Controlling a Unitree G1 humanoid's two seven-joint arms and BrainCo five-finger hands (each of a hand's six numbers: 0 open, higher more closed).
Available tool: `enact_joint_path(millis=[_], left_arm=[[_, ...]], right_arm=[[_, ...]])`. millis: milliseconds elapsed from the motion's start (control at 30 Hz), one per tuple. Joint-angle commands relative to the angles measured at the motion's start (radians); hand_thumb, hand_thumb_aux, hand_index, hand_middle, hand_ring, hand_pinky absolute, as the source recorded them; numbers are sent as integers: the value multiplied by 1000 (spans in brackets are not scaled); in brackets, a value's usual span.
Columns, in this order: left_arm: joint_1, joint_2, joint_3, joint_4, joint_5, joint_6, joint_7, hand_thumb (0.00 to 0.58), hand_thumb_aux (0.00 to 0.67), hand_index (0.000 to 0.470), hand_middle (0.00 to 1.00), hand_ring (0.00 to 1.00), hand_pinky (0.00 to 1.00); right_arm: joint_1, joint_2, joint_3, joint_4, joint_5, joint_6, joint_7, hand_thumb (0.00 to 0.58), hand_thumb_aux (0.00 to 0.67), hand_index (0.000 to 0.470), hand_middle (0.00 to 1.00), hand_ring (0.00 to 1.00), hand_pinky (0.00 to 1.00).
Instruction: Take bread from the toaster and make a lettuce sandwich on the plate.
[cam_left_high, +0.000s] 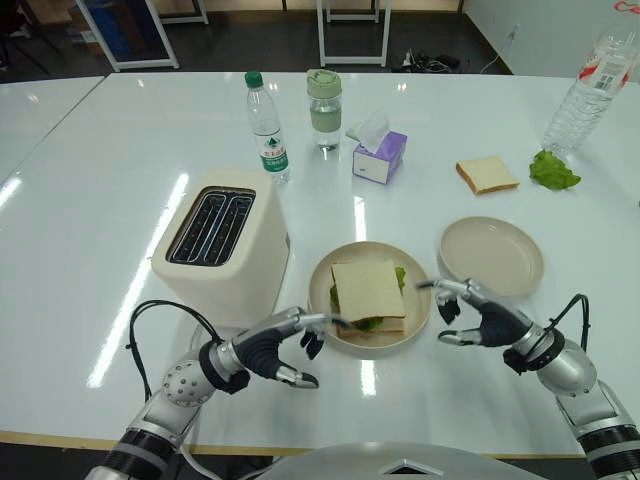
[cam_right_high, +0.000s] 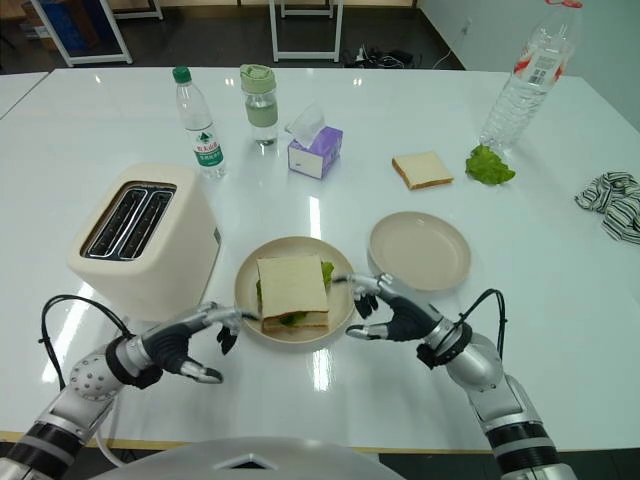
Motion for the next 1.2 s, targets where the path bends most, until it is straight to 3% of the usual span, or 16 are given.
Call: enact_joint_path(millis=[33,100,200,333,600,900,1000,1200], left_arm=[[-81,-120,161,-219,36,152,171,0,0,0,0,0,0],[-194,-243,239,-294,137,234,314,0,0,0,0,0,0],[-362,-440,312,-338,361,251,526,0,0,0,0,0,0],[-363,-553,292,-378,449,207,601,0,0,0,0,0,0],[-358,-594,295,-400,403,181,605,0,0,0,0,0,0],[-361,-623,294,-388,417,177,609,0,0,0,0,0,0],[-367,-621,290,-372,370,171,596,0,0,0,0,0,0],[-358,-606,300,-347,349,145,568,0,0,0,0,0,0]], right_arm=[[-108,100,-47,-141,77,40,-55,0,0,0,0,0,0],[-186,182,-81,-201,64,52,-120,0,0,0,0,0,0],[-264,343,-128,-268,-22,14,-249,0,0,0,0,0,0],[-252,461,-140,-321,-97,-59,-318,0,0,0,0,0,0],[-242,528,-154,-304,-208,-107,-361,0,0,0,0,0,0],[-242,560,-167,-319,-208,-54,-388,0,0,0,0,0,0],[-234,554,-153,-337,-149,12,-372,0,0,0,0,0,0],[-232,540,-167,-321,-185,-3,-371,0,0,0,0,0,0]])
